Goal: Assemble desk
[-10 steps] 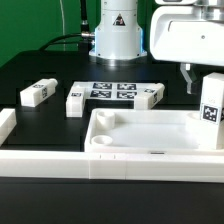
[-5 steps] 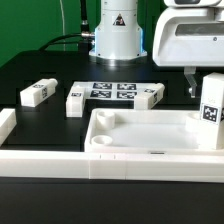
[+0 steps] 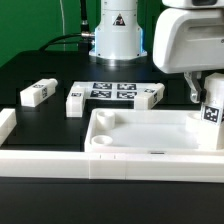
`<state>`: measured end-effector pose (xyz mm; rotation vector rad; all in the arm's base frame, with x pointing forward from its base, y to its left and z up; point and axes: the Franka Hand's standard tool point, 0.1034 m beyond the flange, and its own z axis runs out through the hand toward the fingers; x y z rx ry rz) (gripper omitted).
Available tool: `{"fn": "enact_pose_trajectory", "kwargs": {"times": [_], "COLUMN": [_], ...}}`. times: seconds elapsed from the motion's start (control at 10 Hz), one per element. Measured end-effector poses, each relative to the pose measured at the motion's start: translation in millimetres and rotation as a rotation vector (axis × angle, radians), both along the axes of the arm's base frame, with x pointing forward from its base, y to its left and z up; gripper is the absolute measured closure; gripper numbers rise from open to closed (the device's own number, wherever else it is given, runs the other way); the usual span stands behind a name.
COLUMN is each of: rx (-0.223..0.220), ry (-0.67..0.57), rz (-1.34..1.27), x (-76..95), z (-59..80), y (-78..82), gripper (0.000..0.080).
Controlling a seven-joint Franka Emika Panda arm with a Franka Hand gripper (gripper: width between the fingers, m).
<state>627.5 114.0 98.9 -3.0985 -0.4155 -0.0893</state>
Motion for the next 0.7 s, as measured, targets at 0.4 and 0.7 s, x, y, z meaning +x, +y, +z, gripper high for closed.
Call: {"fn": "enact_pose_trajectory", "kwargs": {"times": [0.4,0.7], "rx": [-0.037,-0.048], "ry": [-0.012,-0.013], "rz": [0.366,0.535], "x": [4.1,4.5], "z": [2.8,1.9], "y": [-9.8,-14.4], "gripper": [0.0151,0.0151]}}
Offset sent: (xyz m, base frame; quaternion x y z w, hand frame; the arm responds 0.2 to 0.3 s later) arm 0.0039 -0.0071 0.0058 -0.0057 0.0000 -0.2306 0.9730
